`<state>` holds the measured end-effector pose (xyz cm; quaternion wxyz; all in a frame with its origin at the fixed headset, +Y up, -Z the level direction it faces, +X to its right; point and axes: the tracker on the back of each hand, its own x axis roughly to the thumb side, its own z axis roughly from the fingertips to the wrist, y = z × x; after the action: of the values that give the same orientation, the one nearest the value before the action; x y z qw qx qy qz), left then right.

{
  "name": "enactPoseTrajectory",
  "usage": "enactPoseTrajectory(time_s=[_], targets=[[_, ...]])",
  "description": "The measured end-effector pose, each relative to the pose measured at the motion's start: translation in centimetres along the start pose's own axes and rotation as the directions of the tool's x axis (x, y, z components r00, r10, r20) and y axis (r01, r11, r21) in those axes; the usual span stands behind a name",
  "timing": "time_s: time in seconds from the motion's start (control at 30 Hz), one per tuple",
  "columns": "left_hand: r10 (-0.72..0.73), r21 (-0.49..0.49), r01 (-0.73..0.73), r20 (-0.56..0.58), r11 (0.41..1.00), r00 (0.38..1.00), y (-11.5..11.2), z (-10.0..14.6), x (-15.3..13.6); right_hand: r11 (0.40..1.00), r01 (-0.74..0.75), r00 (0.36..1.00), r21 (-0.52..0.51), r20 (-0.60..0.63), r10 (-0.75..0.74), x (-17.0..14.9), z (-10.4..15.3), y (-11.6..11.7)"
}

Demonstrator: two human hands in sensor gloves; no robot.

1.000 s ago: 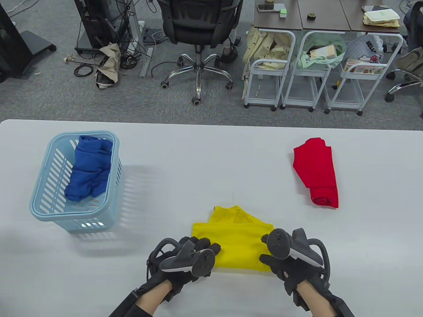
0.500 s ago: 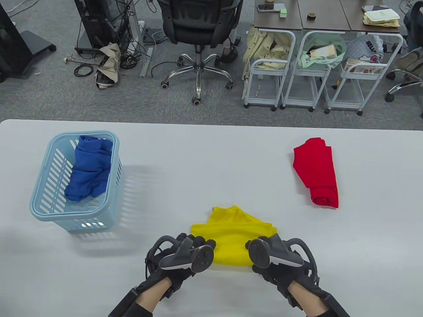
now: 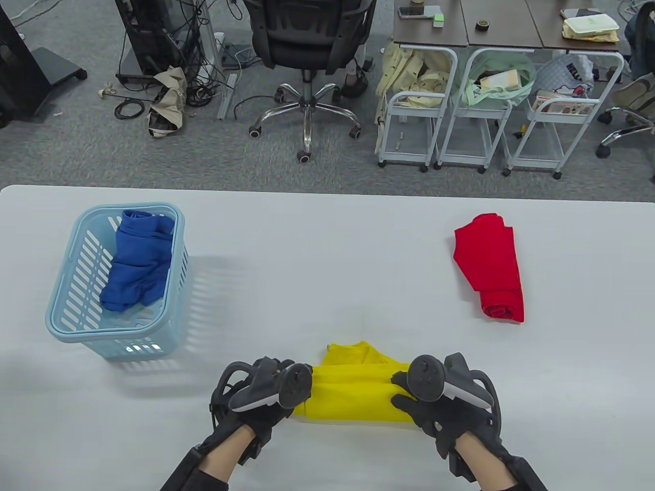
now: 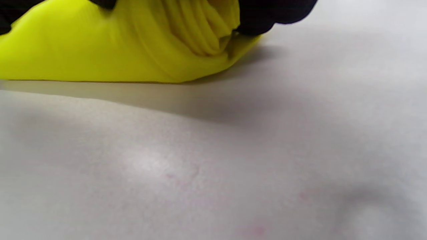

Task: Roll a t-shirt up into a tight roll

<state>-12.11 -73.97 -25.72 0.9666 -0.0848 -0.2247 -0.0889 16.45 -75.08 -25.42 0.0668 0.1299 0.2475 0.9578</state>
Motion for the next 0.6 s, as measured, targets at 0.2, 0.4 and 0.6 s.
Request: enactPoseTrajectory(time_s=[0.2,0.4,0.6], targets=[[0.323,-0.092,-0.309,0.228,0.946,0.919,-0.1,0.4,2.5,0.999,-0.037,0.999,-0.024,-0.031,0.036,0.4,0.3,-0.1],[0.047,-0.106,-0.024,0.222,0.994,0.974,-0.9,-0.1,4.1,0.978,-0.100,0.994,-0.185,0.028,0.107,1.4,2.3,-2.2],[-0.016,-0.084,0.032,0.191,0.996,0.981,-1.1,-0.4,4.3,0.954,-0.299,0.951,-0.016,0.080,0.299,2.5,0.9,0.5]])
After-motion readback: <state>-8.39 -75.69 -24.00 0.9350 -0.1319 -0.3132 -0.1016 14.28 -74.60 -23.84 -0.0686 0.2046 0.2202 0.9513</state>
